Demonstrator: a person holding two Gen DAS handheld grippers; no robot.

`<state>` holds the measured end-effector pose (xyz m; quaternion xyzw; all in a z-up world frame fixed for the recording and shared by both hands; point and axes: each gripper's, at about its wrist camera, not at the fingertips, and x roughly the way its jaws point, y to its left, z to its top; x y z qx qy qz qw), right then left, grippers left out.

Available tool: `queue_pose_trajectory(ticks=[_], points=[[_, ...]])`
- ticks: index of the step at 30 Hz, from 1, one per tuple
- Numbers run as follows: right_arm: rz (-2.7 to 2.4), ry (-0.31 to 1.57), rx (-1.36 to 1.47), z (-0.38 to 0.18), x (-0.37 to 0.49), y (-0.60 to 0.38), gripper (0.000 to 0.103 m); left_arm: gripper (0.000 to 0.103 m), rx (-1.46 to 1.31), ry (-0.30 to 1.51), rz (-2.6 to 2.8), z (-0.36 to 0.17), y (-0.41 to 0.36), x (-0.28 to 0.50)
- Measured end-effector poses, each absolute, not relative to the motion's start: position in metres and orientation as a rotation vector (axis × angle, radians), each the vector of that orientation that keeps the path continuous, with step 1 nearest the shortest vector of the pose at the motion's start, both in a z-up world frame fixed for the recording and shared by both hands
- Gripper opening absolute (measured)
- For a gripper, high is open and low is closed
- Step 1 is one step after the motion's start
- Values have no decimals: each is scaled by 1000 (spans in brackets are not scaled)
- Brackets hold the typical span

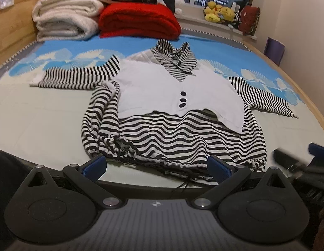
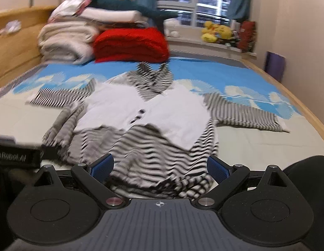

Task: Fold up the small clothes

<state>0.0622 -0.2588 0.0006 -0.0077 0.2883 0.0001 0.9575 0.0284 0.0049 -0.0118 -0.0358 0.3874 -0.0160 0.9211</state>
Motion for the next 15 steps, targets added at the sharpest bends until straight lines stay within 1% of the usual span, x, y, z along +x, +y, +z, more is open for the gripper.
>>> queue_pose_trajectory(ticks=[2, 4, 6, 8, 10, 11, 13, 14, 15], points=[[-8, 547, 28, 7, 74, -271, 92, 102, -38, 780, -28, -8, 8, 43], [-27, 530, -6, 14, 93, -286, 92, 102, 20, 749, -19, -3, 14, 65], [-27, 586, -28, 18, 123, -303, 88, 102, 41, 747, -30, -2, 24, 93], [-23, 616, -27, 21, 150, -322, 85, 102, 34, 784, -38, -8, 41, 129], [-64, 655, -49, 16, 177, -340, 85, 94, 5, 817, -16, -21, 64, 159], [-70, 689, -28, 6, 187, -347, 85, 87, -20, 827, -5, -28, 75, 169], [-101, 727, -24, -13, 199, -363, 84, 80, -91, 858, 20, -49, 97, 180], [-120, 771, -21, -27, 201, -368, 84, 74, -129, 913, 52, -64, 109, 183], [-142, 830, 2, -41, 204, -375, 83, 71, -169, 984, 100, -75, 118, 189]])
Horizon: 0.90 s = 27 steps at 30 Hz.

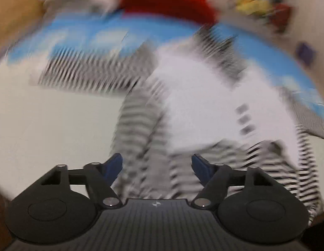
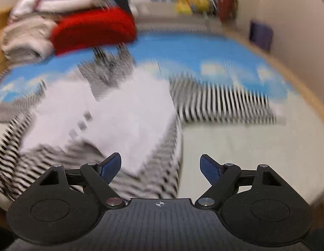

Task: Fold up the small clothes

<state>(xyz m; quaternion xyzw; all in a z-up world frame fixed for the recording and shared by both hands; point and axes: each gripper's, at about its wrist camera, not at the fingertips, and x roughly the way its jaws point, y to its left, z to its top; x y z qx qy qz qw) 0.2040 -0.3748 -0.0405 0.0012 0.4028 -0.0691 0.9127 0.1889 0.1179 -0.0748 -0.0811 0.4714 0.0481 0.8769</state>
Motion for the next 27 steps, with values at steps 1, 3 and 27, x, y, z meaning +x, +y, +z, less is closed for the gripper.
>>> queue_pose_trajectory(ticks=[1, 3, 27], points=[[-147, 896, 62, -55, 209, -380, 79, 71, -239, 1024, 128, -84, 127, 193], [-126, 989, 176, -74, 215, -387, 78, 72, -301, 1051, 124, -93, 135, 198], [-297, 858, 447, -71, 216, -440, 3, 9, -219, 1009, 30, -75, 111, 170]])
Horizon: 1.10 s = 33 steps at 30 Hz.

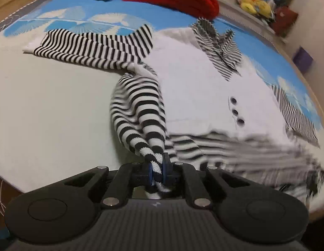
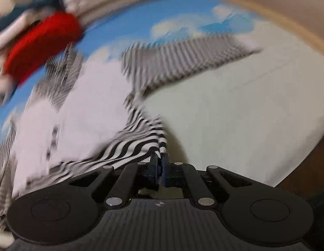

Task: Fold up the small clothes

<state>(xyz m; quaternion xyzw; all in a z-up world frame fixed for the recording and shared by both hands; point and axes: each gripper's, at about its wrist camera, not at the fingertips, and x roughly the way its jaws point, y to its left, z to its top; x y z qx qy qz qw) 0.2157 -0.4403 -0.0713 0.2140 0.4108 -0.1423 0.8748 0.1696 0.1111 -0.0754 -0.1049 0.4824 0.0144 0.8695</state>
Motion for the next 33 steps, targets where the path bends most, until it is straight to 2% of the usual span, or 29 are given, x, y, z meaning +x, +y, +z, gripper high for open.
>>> queue_pose_trajectory(ticks=[3, 5, 7, 8, 9, 11, 13, 16, 17, 18, 20, 22, 24, 27, 30, 31, 33], points=[[-242, 1052, 426, -99, 227, -435, 3, 11, -254, 1249, 142, -119, 132, 172], [-219, 1169, 367, -117, 231, -424, 4, 20, -349, 1273, 170, -123, 148, 173], [-208, 1191, 309, -119, 232, -416, 4, 30, -383, 1236, 188, -115, 154, 171], [-218, 1174, 306, -115, 232, -417, 8, 39, -395, 1223, 194, -111, 155, 170], [-230, 1147, 334, -111, 232, -422, 12, 43, -406, 1203, 192, -107, 154, 170], [-259, 1113, 379, -107, 232, -431, 41, 46, -398, 1163, 174, -102, 149, 171], [-277, 1113, 366, -110, 233, -431, 48, 47, -368, 1139, 151, -98, 139, 175], [-242, 1187, 284, -122, 228, -418, 44, 46, -233, 1203, 190, -113, 125, 185], [-239, 1212, 244, -126, 228, -414, 43, 54, -152, 1253, 233, -123, 121, 188], [-238, 1217, 211, -128, 227, -410, 43, 58, -97, 1250, 255, -126, 116, 188], [-244, 1197, 168, -124, 227, -406, 43, 57, 46, 1187, 269, -115, 99, 190], [-275, 1101, 133, -110, 224, -403, 43, 57, 175, 1059, 237, -96, 79, 185], [-266, 972, 108, -90, 219, -399, 45, 58, 170, 966, 147, -80, 67, 180], [-193, 891, 80, -81, 218, -388, 49, 58, 79, 969, 50, -77, 66, 184], [-113, 985, 85, -97, 222, -377, 52, 62, 12, 1057, 17, -92, 69, 192], [-100, 1051, 70, -105, 225, -374, 56, 65, 4, 1116, 21, -101, 71, 195], [-111, 1208, -21, -128, 228, -364, 58, 66, 68, 1224, 58, -121, 69, 194]])
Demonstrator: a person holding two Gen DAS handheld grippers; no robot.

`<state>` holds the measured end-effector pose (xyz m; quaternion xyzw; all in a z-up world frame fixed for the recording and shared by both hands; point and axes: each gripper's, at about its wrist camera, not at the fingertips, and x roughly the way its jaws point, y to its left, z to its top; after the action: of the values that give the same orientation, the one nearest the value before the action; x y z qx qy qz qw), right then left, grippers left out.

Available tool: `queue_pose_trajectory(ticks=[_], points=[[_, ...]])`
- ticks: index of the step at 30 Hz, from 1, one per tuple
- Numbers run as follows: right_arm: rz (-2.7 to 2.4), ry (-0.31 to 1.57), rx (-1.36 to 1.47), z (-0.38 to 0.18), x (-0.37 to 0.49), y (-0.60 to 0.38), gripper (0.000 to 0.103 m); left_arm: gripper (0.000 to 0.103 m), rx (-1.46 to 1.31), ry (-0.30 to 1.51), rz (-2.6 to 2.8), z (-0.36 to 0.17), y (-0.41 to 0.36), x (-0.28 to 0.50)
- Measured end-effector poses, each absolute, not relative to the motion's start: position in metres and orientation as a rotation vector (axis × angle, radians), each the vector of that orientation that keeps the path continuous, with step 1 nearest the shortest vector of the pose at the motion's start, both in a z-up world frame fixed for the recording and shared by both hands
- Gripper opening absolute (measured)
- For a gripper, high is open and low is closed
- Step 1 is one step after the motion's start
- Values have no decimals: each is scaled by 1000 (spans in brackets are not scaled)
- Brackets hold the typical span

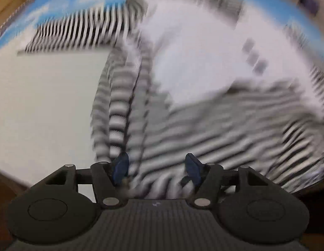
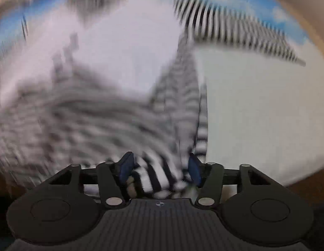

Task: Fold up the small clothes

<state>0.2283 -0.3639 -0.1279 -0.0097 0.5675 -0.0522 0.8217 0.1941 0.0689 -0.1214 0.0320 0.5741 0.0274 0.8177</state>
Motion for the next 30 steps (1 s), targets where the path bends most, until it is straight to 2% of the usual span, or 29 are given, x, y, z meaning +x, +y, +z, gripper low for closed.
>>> queue_pose_trajectory(ticks=[3, 6, 8, 10, 12, 17, 23, 27, 30], points=[[-116, 1146, -80, -117, 225, -355, 59, 66, 125, 1192, 56, -116, 60, 193], [-108, 1079, -83, -104, 223, -354, 66, 74, 115, 1101, -1, -99, 52, 192], [-141, 1155, -114, -118, 226, -353, 66, 76, 127, 1157, 2, -107, 48, 198], [-168, 1162, -95, -119, 222, -351, 64, 74, 160, 1206, 63, -118, 48, 201], [-175, 1052, -36, -101, 219, -355, 64, 73, 149, 1128, 97, -106, 49, 202], [-160, 719, 31, -26, 216, -365, 64, 84, 74, 856, 87, -66, 46, 199], [-129, 486, 23, 43, 236, -394, 65, 85, 75, 738, 102, -52, 35, 204], [-155, 463, 29, 43, 248, -413, 67, 85, 71, 687, 124, -45, 37, 205], [-177, 513, 148, 31, 263, -425, 67, 85, 44, 709, 136, -43, 36, 203]])
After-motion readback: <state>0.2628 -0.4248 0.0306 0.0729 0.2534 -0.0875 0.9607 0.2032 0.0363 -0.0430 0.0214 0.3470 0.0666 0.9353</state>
